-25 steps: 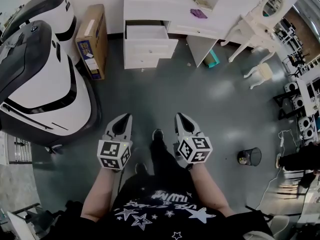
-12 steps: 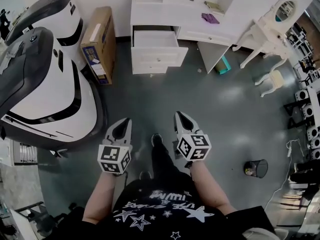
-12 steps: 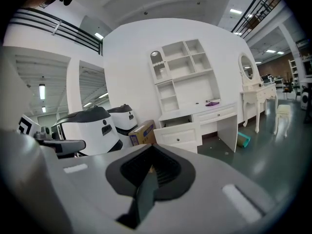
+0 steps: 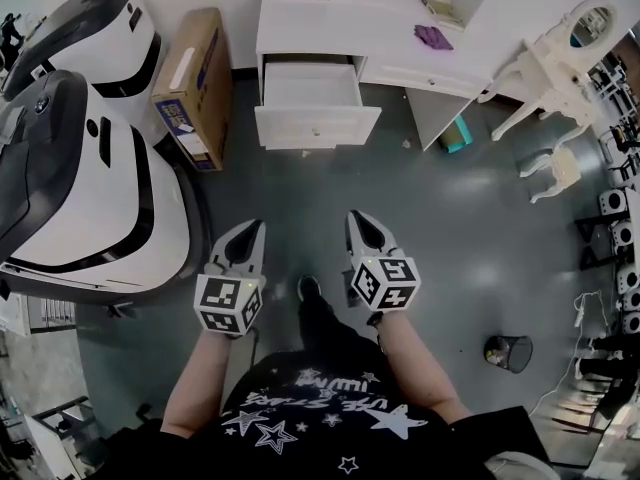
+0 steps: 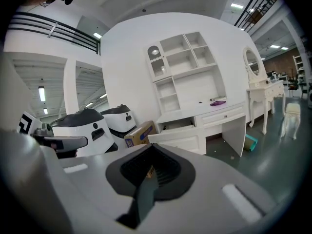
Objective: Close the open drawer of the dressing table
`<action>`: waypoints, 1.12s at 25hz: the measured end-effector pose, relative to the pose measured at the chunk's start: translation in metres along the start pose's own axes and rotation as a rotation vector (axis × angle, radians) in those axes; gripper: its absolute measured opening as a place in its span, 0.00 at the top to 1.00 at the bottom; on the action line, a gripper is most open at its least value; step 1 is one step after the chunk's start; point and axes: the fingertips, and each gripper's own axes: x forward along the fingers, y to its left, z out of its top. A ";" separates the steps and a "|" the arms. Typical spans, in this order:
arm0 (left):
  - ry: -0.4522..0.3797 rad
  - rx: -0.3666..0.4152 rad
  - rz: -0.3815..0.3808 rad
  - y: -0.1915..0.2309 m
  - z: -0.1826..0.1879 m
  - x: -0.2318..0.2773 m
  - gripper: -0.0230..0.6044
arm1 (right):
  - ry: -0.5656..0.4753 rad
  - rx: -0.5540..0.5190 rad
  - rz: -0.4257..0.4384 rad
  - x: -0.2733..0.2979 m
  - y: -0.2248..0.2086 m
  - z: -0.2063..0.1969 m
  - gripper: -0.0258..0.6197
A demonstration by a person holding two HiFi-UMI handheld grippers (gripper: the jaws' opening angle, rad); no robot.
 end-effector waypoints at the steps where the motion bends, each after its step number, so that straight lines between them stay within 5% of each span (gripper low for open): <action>1: -0.001 0.001 0.002 0.001 0.004 0.008 0.95 | 0.000 0.000 0.002 0.006 -0.005 0.005 0.96; 13: 0.005 0.020 0.031 0.007 0.039 0.096 0.95 | -0.002 -0.012 0.035 0.071 -0.057 0.047 0.96; 28: 0.049 0.021 0.128 0.028 0.043 0.146 0.95 | 0.035 -0.035 0.063 0.131 -0.095 0.037 0.96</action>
